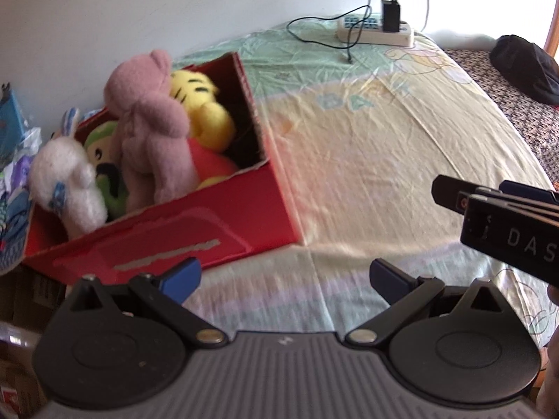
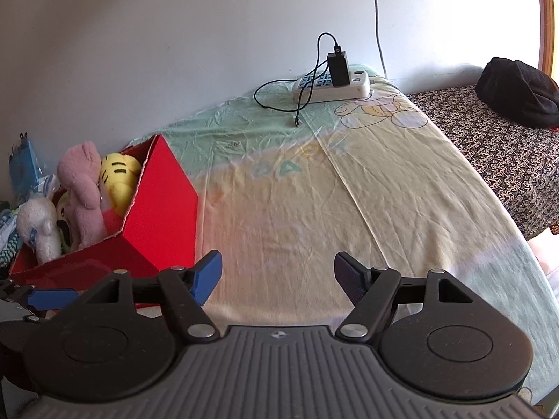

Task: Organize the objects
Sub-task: 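Withdraw the right tool from the box and back away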

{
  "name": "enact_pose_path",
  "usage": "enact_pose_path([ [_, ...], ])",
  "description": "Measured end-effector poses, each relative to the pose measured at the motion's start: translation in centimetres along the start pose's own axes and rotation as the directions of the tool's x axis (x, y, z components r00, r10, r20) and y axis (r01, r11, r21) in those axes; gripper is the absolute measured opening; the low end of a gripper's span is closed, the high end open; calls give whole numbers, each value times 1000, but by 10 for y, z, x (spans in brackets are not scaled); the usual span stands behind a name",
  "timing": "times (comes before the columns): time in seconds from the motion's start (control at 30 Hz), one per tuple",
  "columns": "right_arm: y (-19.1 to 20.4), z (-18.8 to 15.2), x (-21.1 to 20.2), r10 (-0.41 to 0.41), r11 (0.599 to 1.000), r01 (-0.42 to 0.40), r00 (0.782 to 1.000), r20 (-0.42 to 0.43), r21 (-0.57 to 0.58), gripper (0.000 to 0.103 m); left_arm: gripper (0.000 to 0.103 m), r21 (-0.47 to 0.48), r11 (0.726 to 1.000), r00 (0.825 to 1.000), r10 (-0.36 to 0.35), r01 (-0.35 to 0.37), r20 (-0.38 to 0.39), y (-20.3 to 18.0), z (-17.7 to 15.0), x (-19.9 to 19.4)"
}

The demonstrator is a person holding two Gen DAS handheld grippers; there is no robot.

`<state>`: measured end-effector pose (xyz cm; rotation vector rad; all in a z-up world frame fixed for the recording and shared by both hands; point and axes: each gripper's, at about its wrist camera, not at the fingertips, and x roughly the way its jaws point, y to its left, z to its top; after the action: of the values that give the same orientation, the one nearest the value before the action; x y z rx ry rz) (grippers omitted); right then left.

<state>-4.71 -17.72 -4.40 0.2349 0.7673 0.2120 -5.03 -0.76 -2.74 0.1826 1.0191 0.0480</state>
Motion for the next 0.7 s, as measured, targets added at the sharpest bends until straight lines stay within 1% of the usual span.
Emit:
enact_pose_path([
  [0.23, 16, -1, 4, -2, 999, 2, 1000, -13, -44, 76, 102, -53, 997, 998, 54, -53, 14, 17, -4, -7],
  [0.4, 37, -2, 7, 0, 998, -2, 999, -32, -60, 76, 102, -79, 994, 997, 78, -76, 19, 38, -5, -10],
  [0.53, 58, 3, 2, -31, 996, 30, 1000, -2, -84, 78, 102, -81, 991, 993, 113, -110, 34, 58, 1, -14],
  [0.63, 76, 8, -3, -59, 992, 62, 998, 31, -109, 84, 102, -94, 990, 993, 107, -102, 55, 76, 4, -20],
  [0.7, 88, 11, -5, -55, 991, 59, 998, 38, -118, 85, 102, -96, 989, 991, 117, -110, 62, 88, 7, -22],
])
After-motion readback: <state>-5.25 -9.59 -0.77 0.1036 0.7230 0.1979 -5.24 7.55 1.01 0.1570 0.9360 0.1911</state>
